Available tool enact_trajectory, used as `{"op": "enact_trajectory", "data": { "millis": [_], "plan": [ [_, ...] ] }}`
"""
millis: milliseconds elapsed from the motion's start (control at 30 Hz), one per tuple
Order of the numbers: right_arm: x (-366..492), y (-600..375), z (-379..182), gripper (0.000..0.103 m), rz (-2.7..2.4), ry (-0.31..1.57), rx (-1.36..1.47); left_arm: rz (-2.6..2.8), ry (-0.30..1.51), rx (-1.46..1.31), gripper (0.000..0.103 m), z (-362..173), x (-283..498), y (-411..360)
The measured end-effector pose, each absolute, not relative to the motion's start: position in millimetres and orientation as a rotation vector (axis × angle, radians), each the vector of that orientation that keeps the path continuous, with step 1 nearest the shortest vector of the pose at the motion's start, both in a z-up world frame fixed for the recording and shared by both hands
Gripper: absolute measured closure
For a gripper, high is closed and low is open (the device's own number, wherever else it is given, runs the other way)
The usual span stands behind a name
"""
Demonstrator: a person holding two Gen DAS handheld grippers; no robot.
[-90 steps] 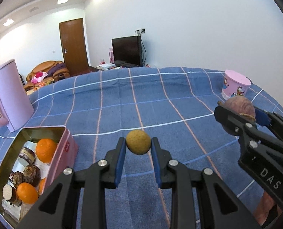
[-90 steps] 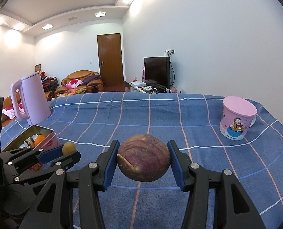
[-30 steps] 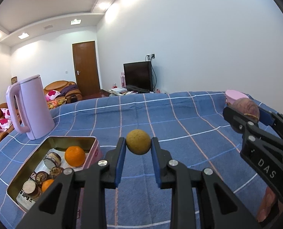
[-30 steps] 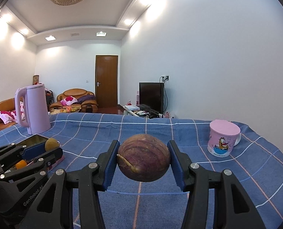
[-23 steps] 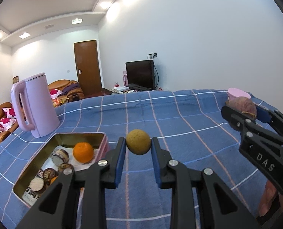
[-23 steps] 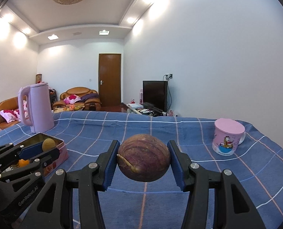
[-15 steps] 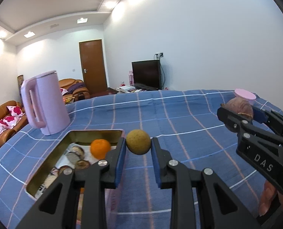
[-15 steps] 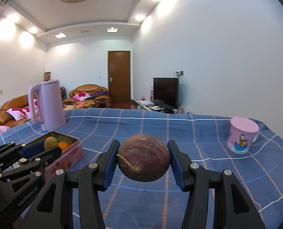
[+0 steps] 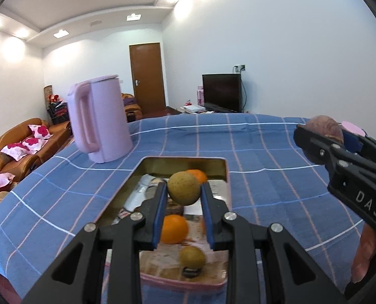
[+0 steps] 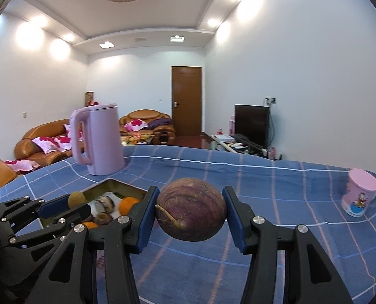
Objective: Organize fruits
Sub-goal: 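Carry the yellow fruit over the tin with the left gripper while the right gripper carries the purple fruit there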
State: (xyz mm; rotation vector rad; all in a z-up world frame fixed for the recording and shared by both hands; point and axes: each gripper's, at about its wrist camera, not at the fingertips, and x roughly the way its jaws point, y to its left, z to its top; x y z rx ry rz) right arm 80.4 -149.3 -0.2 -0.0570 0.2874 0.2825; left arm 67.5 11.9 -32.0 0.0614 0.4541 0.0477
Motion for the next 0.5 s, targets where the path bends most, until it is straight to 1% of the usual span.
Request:
{"op": "enact_trajectory", "data": {
  "millis": [500],
  "plan": [
    [94.4, -89.7, 0.0, 0.050, 0.381, 0.297, -0.103, 0.123, 0.477, 0.020, 0.075, -37.1, 64.1, 55.4]
  ]
}}
